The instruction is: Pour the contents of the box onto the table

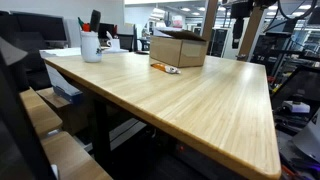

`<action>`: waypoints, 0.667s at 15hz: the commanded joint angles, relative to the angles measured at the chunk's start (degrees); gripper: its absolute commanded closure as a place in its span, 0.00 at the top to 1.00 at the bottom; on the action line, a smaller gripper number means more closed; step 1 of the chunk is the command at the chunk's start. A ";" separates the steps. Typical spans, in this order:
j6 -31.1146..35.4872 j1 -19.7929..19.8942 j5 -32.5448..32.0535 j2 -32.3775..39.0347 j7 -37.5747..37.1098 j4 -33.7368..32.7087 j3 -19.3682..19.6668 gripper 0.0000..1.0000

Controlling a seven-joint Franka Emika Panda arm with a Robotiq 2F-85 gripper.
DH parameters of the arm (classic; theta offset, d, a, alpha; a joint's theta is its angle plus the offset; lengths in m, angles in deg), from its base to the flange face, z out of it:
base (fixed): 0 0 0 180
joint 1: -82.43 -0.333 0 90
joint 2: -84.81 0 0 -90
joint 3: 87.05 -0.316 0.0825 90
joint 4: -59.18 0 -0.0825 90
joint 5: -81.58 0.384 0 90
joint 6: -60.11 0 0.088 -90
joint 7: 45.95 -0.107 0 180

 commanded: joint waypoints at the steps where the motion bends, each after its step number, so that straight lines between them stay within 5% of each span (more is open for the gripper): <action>1: -0.10 0.12 0.08 0.02 0.05 -0.08 -0.13 1.00; 10: 2.19 -0.61 1.30 0.23 0.47 0.00 -0.02 1.00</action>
